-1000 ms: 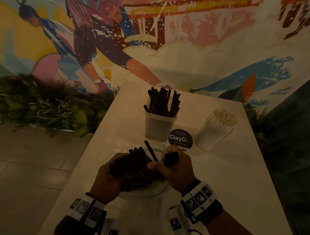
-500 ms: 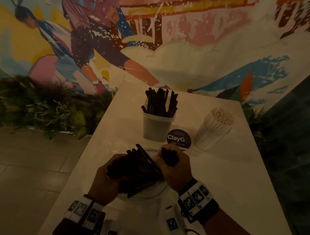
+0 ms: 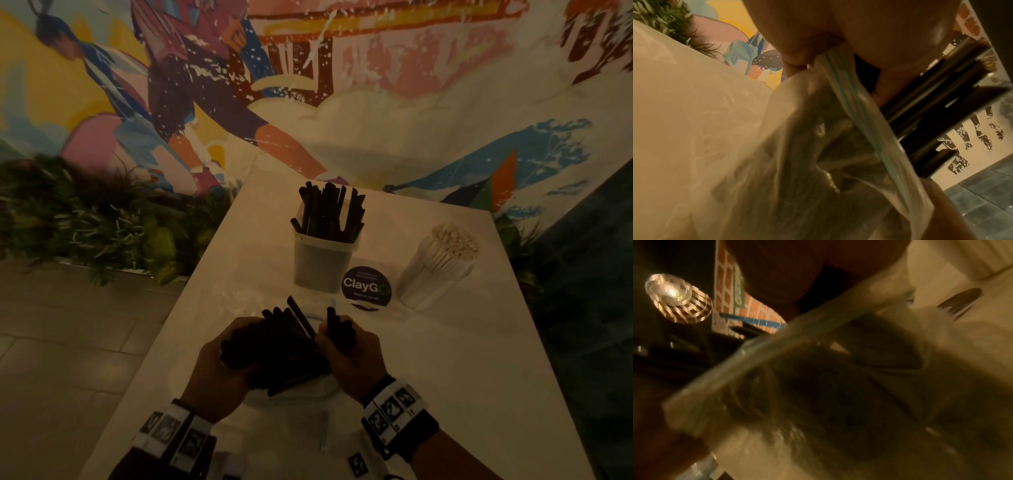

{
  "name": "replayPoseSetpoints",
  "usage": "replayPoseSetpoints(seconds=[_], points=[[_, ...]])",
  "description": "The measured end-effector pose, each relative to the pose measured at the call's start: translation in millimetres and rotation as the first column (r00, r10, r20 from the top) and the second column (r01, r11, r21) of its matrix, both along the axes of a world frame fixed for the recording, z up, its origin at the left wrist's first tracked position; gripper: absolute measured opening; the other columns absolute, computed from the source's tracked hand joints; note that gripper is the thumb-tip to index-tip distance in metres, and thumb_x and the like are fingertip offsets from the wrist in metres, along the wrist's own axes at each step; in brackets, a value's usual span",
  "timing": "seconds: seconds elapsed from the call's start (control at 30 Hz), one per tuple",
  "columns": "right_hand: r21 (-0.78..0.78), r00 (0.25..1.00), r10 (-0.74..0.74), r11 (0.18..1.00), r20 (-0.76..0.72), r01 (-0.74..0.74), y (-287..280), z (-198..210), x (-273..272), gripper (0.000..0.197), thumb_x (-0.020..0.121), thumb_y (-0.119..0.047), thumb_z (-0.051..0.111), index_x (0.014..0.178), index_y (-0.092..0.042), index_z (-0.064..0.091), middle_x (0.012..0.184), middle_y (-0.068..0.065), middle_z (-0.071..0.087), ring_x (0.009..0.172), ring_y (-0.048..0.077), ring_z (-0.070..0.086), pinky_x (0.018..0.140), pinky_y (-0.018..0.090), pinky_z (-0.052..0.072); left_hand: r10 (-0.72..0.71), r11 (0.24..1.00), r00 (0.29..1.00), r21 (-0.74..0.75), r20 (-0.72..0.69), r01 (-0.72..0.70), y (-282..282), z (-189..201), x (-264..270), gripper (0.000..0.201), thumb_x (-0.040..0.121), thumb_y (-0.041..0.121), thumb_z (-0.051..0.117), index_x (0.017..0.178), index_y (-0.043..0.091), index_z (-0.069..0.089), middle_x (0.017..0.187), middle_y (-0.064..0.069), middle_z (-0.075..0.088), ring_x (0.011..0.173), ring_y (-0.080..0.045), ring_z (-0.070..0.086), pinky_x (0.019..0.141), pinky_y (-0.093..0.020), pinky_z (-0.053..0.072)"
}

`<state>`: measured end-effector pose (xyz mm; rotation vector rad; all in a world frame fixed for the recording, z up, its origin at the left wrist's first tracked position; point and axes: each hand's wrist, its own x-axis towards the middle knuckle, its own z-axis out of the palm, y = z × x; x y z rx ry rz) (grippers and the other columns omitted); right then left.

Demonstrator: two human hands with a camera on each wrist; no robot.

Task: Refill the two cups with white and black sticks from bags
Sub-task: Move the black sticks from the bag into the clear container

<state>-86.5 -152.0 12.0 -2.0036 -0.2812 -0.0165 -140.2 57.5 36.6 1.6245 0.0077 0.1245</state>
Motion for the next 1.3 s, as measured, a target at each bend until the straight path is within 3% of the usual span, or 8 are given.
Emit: replayPoseSetpoints(seconds=[0.1, 0.27, 0.43, 0.57, 0.7, 0.87, 1.1, 1.3], points=[[0.024, 1.0, 0.011, 1.0, -0.027, -0.011, 0.5, 0.3, 0.3, 0.015, 0.079, -0.037, 0.062, 0.088, -0.025, 0.065, 0.078, -0.011, 0.067, 0.076, 0.002, 0.064, 0.072, 0.026, 0.053, -0.003, 0.999, 1.0, 0.042, 0.012, 0.003, 1.3, -1.6, 0.1, 0.042, 0.059, 0.042, 0.074, 0.098, 0.052, 0.062, 0.102, 0.007, 0.07, 0.098, -0.019, 0.066, 0.091, -0.048, 0.052], [0.112, 0.999, 0.018, 0.994, -0.034, -0.014, 3.9, 14.5, -0.3, 0.003, 0.081, -0.012, 0.068, 0.083, -0.01, 0.066, 0.073, -0.003, 0.067, 0.073, 0.005, 0.063, 0.071, 0.015, 0.05, 0.002, 0.999, 1.0, 0.043, 0.026, -0.003, 2.0, -5.0, 0.4, 0.044, 0.058, 0.064, 0.074, 0.099, 0.056, 0.061, 0.103, 0.012, 0.068, 0.095, -0.015, 0.066, 0.088, -0.041, 0.051], [0.309, 0.999, -0.036, 0.95, -0.037, 0.046, 6.6, 44.7, 0.6, 0.019, 0.074, -0.028, 0.065, 0.081, -0.011, 0.064, 0.078, 0.001, 0.068, 0.075, 0.016, 0.066, 0.075, 0.03, 0.055, -0.008, 1.0, 0.999, -0.009, 0.031, 0.009, 1.2, -4.4, 0.6, 0.047, 0.055, 0.074, 0.071, 0.097, 0.055, 0.063, 0.101, 0.013, 0.069, 0.097, -0.014, 0.065, 0.09, -0.038, 0.05], [0.401, 1.0, 0.005, 0.916, -0.011, 0.0, 4.9, 79.8, 0.6, 0.013, 0.083, 0.006, 0.063, 0.077, -0.005, 0.062, 0.069, 0.004, 0.064, 0.069, 0.018, 0.064, 0.07, 0.023, 0.054, -0.016, 0.999, 0.998, -0.042, 0.061, 0.018, 0.1, -2.4, 1.2, 0.047, 0.055, 0.066, 0.076, 0.098, 0.05, 0.065, 0.101, 0.011, 0.07, 0.096, -0.01, 0.066, 0.087, -0.024, 0.053], [0.445, 0.999, 0.031, 0.895, 0.044, -0.047, 3.5, 111.9, 2.1, 0.028, 0.084, 0.005, 0.06, 0.074, -0.021, 0.063, 0.067, 0.001, 0.065, 0.066, 0.015, 0.063, 0.071, 0.027, 0.055, -0.018, 0.999, 0.998, -0.034, 0.055, 0.019, 2.0, -6.4, 0.6, 0.047, 0.054, 0.067, 0.076, 0.097, 0.053, 0.064, 0.103, 0.012, 0.069, 0.097, -0.01, 0.065, 0.088, -0.024, 0.053], [0.51, 0.983, 0.076, 0.846, 0.167, -0.153, 1.4, 152.7, 7.8, 0.016, 0.078, -0.018, 0.062, 0.077, -0.034, 0.065, 0.069, 0.001, 0.064, 0.066, 0.02, 0.062, 0.072, 0.041, 0.055, -0.001, 0.999, 0.995, 0.035, 0.099, -0.003, 1.2, -4.3, 0.8, 0.045, 0.062, 0.07, 0.068, 0.102, 0.051, 0.062, 0.104, 0.015, 0.068, 0.097, -0.006, 0.065, 0.086, -0.016, 0.05], [0.538, 0.909, -0.062, 0.822, 0.411, -0.187, 11.7, 210.6, 63.8, 0.024, 0.084, 0.007, 0.056, 0.086, -0.016, 0.057, 0.077, -0.004, 0.063, 0.072, 0.016, 0.062, 0.073, 0.032, 0.054, 0.007, 0.999, 0.999, 0.053, 0.054, -0.01, 3.6, -5.4, 0.1, 0.041, 0.062, 0.063, 0.071, 0.101, 0.056, 0.06, 0.106, 0.019, 0.067, 0.1, -0.003, 0.063, 0.091, -0.021, 0.051], [0.615, 0.825, -0.254, 0.777, 0.505, -0.138, 23.9, 230.5, 120.3, 0.021, 0.081, 0.008, 0.062, 0.085, -0.012, 0.06, 0.076, 0.007, 0.065, 0.075, 0.03, 0.063, 0.079, 0.048, 0.055, 0.022, 0.999, 0.999, -0.03, -0.028, -0.023, 1.4, -4.1, -1.3, 0.043, 0.052, 0.05, 0.075, 0.094, 0.054, 0.064, 0.098, 0.013, 0.071, 0.097, -0.008, 0.065, 0.094, -0.047, 0.048]])
